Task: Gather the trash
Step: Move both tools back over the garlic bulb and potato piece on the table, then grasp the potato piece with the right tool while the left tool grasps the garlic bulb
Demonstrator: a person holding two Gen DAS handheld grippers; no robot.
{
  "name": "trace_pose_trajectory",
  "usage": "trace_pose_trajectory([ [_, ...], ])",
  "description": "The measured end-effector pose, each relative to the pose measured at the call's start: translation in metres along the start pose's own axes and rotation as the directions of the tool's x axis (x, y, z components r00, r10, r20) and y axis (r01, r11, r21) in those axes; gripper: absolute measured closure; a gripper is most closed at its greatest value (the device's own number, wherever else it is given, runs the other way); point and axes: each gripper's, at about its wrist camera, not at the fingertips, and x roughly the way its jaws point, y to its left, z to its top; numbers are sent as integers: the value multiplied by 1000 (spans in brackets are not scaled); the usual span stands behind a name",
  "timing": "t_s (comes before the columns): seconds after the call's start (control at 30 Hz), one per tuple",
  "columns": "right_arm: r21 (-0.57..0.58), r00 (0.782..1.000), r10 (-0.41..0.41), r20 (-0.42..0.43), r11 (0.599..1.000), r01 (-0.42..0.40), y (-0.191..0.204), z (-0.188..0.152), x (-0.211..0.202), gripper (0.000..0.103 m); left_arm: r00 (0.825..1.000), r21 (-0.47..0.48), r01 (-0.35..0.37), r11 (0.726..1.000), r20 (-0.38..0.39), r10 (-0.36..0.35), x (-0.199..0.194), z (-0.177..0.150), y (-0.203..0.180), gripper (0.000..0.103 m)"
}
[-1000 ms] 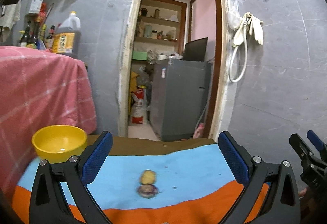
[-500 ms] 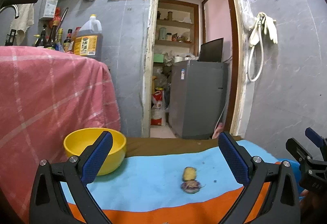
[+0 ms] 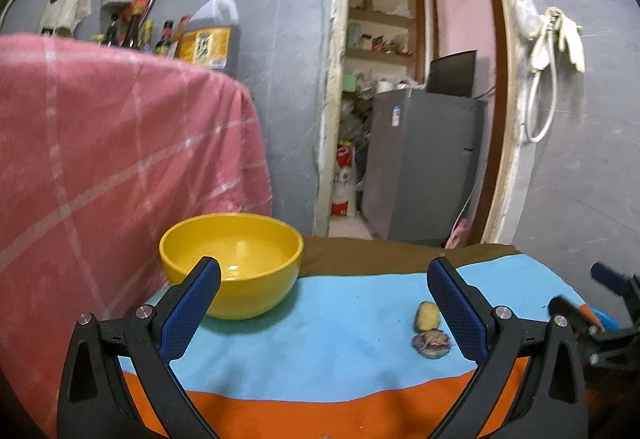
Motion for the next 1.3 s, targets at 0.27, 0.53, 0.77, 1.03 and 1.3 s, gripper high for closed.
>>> trace_pose_trajectory([
  [0.27, -51, 986, 40, -162, 997, -49, 17, 4, 39, 0, 986, -16, -33, 999, -164, 30, 25, -6, 10, 2],
  [0.53, -13, 926, 144, -350, 987, -158, 22, 15, 87, 0, 964, -55, -55, 997, -263, 39, 39, -14, 19, 2],
  [0.77, 33, 827, 252, -502, 961, -273, 42, 18, 134, 20, 950, -75, -64, 995, -311, 38, 45, -16, 24, 2],
  [1.03, 101, 758, 340, -557, 933, -345, 52, 14, 154, 41, 940, -80, -49, 996, -340, 19, 48, -18, 24, 3],
  [1.3, 114, 769, 347, -537, 933, -341, 36, 9, 138, 61, 918, -61, 17, 998, -394, -40, 57, -23, 15, 6],
])
